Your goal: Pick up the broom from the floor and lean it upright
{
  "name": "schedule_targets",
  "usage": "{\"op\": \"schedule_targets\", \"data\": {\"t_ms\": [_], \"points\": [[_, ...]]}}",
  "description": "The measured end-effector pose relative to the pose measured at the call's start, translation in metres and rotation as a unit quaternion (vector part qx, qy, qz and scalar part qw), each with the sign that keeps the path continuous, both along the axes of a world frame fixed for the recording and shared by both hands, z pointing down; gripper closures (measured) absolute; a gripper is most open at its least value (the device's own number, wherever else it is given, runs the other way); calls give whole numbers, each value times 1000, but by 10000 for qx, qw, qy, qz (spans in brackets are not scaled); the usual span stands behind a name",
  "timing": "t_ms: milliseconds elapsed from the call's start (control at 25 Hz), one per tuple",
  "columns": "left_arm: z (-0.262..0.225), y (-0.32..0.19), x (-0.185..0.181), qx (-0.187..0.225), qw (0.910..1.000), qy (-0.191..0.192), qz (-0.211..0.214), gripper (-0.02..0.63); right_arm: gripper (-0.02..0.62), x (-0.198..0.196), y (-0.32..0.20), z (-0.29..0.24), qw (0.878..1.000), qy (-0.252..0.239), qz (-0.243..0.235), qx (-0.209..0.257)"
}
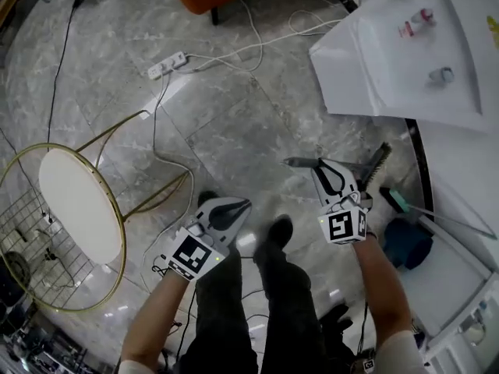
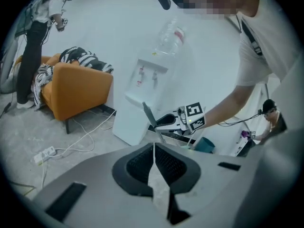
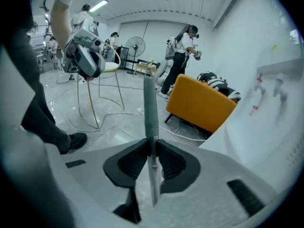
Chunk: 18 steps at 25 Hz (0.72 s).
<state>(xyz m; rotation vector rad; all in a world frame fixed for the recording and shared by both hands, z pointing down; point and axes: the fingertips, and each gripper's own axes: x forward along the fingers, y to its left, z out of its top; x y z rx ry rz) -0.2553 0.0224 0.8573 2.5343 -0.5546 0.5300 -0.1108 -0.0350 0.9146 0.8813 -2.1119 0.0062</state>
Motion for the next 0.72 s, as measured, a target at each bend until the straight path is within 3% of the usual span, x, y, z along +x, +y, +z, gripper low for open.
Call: {"op": "schedule_targets", "data": {"t_ms": [320,720], "points": [[-79,30,63,-108,9987,-34,499,595,518,80,4,-86,9946,-73,986,324],[-171,35,155,149,9954,-21,942,595,518,189,27,-168,9766,-243,2051,593]]}}
